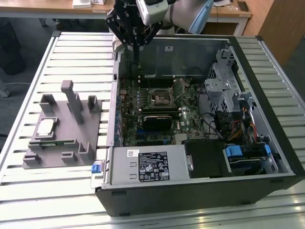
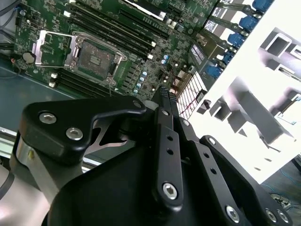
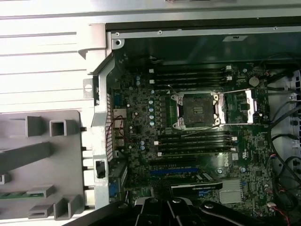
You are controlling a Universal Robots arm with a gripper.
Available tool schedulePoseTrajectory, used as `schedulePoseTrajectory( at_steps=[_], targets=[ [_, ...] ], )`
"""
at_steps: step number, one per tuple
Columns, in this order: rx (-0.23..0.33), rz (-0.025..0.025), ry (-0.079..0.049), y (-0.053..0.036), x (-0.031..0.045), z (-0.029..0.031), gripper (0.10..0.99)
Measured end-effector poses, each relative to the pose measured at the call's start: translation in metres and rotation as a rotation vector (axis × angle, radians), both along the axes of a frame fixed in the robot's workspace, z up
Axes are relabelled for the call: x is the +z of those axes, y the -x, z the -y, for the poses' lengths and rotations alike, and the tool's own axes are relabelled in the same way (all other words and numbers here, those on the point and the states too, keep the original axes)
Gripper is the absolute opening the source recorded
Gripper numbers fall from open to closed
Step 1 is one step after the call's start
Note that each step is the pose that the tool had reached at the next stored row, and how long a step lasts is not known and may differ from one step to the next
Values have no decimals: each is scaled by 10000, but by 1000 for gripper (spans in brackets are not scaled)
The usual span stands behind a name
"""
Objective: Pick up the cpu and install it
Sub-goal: 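Reach for the cpu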
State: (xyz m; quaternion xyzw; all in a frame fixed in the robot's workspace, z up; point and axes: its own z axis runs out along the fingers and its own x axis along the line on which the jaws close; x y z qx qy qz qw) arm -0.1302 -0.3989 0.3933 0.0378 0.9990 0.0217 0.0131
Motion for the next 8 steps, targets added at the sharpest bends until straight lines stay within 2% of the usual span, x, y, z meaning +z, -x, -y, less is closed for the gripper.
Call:
schedulePoseTrajectory(
  at_steps=[8],
  targets=[
    [-1, 0, 0, 83, -1, -1, 106]
  ],
)
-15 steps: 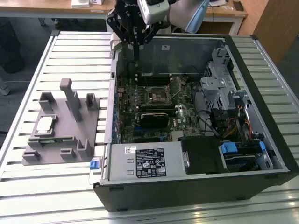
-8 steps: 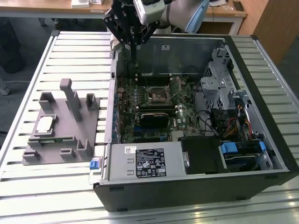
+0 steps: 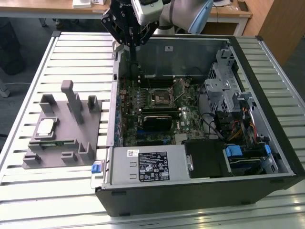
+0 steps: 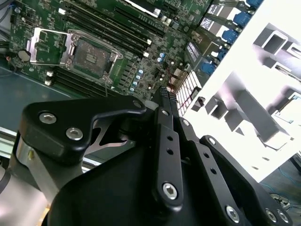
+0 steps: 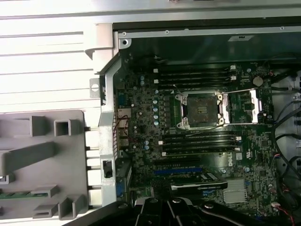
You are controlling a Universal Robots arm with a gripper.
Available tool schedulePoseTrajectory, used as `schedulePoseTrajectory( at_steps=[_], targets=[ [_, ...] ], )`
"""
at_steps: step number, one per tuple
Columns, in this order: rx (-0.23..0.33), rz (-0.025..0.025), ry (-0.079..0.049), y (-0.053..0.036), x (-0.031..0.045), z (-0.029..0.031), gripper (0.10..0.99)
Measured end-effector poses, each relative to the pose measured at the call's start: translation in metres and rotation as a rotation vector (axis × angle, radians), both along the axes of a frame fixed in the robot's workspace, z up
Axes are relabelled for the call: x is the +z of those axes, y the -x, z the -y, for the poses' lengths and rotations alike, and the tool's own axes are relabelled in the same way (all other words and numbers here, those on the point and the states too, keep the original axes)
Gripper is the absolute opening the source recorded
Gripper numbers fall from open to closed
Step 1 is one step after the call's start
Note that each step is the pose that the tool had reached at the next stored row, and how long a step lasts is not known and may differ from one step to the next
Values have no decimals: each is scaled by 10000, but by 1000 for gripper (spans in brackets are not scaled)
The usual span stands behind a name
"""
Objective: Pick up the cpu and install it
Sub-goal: 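Reach for the cpu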
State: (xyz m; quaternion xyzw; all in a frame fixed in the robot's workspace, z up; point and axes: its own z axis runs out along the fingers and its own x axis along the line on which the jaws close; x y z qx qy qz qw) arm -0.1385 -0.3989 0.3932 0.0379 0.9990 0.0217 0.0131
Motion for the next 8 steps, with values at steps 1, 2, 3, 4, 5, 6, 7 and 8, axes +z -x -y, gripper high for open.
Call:
schedulePoseTrajectory(
  at_steps=[1, 2, 3, 4, 5, 6, 7, 8],
  targets=[
    [0, 0, 0, 12, 0, 0, 106],
    [0, 0, 0, 23, 0, 0, 106],
    [0, 0, 0, 34, -1, -1, 106],
    [1, -1, 1, 46, -1, -1, 106],
    [1, 0, 0, 60, -1, -1, 106],
    [1, 0, 0, 73, -2, -1, 106],
    [1, -1, 1, 88, -2, -2, 106],
    [0, 0, 0, 101, -3, -2, 106]
  ],
)
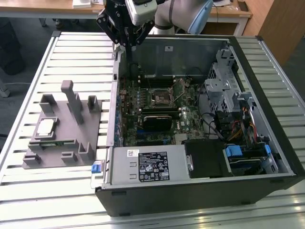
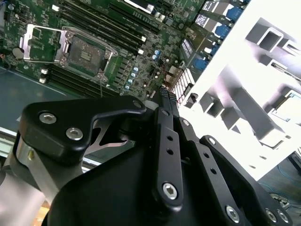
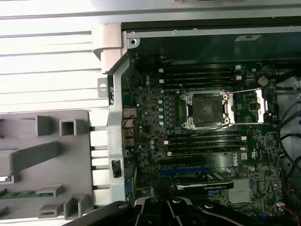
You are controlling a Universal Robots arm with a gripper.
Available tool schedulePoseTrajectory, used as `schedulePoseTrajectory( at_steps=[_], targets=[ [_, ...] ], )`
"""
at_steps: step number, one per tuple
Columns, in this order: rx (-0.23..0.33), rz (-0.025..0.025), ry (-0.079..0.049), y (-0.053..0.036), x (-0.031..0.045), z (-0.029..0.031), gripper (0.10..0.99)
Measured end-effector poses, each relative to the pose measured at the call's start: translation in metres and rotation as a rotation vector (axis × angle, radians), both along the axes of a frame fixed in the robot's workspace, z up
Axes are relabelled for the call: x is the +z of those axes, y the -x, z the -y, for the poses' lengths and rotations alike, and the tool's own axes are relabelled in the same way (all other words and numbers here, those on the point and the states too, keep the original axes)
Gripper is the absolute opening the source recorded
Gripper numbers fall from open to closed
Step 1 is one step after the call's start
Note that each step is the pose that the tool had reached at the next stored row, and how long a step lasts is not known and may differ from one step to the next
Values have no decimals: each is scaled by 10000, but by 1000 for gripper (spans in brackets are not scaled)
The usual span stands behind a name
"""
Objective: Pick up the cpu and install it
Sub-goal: 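Reach for the cpu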
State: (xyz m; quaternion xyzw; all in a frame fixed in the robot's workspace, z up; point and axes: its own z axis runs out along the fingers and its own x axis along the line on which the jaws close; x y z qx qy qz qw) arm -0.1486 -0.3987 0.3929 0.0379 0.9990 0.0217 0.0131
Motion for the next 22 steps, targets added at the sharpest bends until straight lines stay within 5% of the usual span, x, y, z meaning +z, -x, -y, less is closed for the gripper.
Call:
schedulePoseTrajectory(
  at_steps=[22],
  targets=[
    [1, -2, 1, 316, -8, -14, 106]
  ],
)
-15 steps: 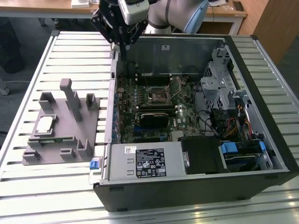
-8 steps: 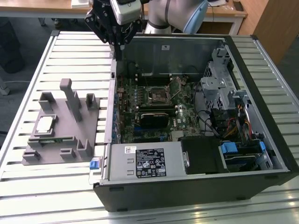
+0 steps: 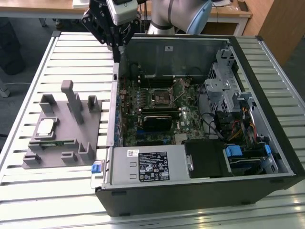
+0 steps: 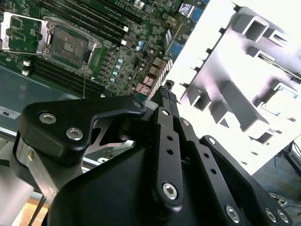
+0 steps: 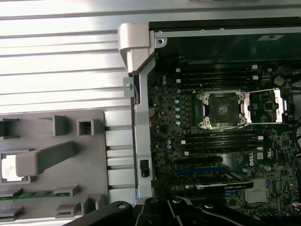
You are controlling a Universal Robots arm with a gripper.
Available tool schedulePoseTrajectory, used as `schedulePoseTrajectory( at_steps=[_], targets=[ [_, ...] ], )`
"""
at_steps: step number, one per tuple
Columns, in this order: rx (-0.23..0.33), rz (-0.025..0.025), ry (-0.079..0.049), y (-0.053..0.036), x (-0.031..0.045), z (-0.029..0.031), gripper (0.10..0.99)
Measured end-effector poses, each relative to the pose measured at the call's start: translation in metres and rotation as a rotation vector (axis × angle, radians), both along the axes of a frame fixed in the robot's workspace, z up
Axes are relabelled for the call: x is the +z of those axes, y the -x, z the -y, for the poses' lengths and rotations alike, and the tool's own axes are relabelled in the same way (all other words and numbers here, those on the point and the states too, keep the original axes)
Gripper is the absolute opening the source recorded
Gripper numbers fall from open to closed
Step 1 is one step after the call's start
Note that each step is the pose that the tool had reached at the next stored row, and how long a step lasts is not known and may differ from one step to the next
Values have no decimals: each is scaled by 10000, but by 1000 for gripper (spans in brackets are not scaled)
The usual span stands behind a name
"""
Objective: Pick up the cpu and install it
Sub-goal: 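Reach for the cpu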
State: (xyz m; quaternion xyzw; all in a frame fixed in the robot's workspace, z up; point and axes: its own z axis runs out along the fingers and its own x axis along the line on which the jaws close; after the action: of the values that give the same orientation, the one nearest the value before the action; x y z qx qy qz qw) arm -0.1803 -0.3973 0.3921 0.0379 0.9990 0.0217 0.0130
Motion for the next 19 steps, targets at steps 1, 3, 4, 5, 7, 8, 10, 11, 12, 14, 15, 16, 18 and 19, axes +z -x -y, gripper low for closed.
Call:
schedulePoseTrajectory(
  at_steps=[1, 3, 4, 5, 7, 8, 10, 11, 12, 14, 15, 16, 18, 19],
  targets=[
    [-1, 0, -1, 14, -1, -1, 106],
    [0, -1, 0, 36, -1, -2, 106],
    [0, -1, 0, 47, -2, -3, 106],
    [0, -1, 0, 59, -2, -4, 106],
    [0, -1, 0, 82, -3, -6, 106],
    [0, -1, 0, 94, -4, -7, 106],
    [0, -2, 0, 120, -4, -8, 106],
    [0, -1, -1, 132, -5, -9, 106],
    [0, -1, -1, 144, -5, -9, 106],
    [1, -2, 0, 170, -6, -10, 106],
    [0, -1, 0, 184, -7, -11, 106],
    [-1, -1, -1, 199, -7, -11, 106],
    [0, -1, 0, 231, -8, -12, 106],
    [-1, -1, -1, 249, -9, -12, 106]
  ],
)
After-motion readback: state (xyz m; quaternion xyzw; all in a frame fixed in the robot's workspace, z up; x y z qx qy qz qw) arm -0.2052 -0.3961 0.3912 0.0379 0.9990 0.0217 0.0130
